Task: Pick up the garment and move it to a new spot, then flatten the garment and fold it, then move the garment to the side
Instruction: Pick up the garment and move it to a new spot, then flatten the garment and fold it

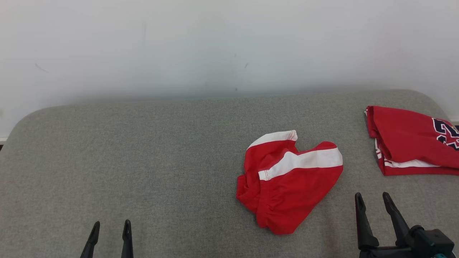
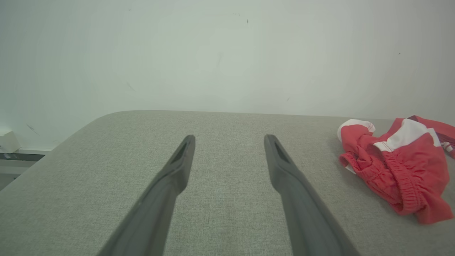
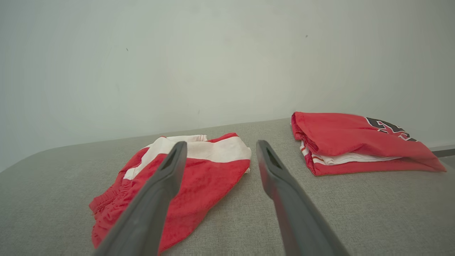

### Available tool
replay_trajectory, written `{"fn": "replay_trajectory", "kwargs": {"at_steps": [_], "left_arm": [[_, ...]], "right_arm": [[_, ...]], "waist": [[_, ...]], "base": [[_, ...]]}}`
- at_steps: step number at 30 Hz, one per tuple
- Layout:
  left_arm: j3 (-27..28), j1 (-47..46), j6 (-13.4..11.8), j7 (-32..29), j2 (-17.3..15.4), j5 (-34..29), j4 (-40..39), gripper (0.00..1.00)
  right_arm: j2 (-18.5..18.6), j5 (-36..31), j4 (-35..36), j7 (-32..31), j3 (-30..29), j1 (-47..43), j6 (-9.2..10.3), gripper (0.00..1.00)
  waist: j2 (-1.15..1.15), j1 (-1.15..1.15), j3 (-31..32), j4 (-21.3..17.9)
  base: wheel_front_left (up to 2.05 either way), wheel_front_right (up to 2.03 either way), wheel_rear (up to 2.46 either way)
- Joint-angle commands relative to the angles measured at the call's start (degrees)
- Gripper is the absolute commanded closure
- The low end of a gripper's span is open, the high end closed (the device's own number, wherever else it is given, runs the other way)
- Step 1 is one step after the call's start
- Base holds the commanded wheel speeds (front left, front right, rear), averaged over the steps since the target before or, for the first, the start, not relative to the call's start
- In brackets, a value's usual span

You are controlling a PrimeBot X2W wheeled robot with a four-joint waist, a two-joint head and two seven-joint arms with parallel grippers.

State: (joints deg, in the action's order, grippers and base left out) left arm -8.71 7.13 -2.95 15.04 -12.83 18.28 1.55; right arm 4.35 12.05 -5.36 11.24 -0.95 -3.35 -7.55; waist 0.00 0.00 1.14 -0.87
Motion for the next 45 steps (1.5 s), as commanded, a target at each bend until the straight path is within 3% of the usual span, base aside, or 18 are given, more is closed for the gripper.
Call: {"fn": "replay_trajectory", "kwargs": {"at_steps": [1,31,39,45], "left_arm": [[0.26,0.8,0.26,0.18,0.2,0.35,0.12,0.0],[0.73,-1.86,0.75,0.16,1.03,0.05,1.69,0.0],[-2.5,-9.95,3.71,-2.6,1.91,0.76,5.47,0.0],[-6.54,-19.93,7.11,-3.43,4.06,0.2,12.76,0.0]], "right_arm": [[-0.2,-0.24,0.22,-0.03,-0.14,-0.21,0.15,0.0],[-0.35,0.37,-0.92,-0.05,0.61,0.97,0.15,0.0],[-0.52,0.85,-1.73,0.33,1.7,2.04,0.15,0.0],[-0.58,1.76,-2.87,1.1,2.75,3.69,0.15,0.0]], "waist": [[0.0,0.0,0.02,-0.02],[0.0,0.0,0.03,-1.3],[0.0,0.0,-1.74,-4.48],[0.0,0.0,-5.22,-8.68]], "base": [[0.0,0.0,0.0],[0.0,0.0,0.0],[0.0,0.0,0.0],[0.0,0.0,0.0]]}}
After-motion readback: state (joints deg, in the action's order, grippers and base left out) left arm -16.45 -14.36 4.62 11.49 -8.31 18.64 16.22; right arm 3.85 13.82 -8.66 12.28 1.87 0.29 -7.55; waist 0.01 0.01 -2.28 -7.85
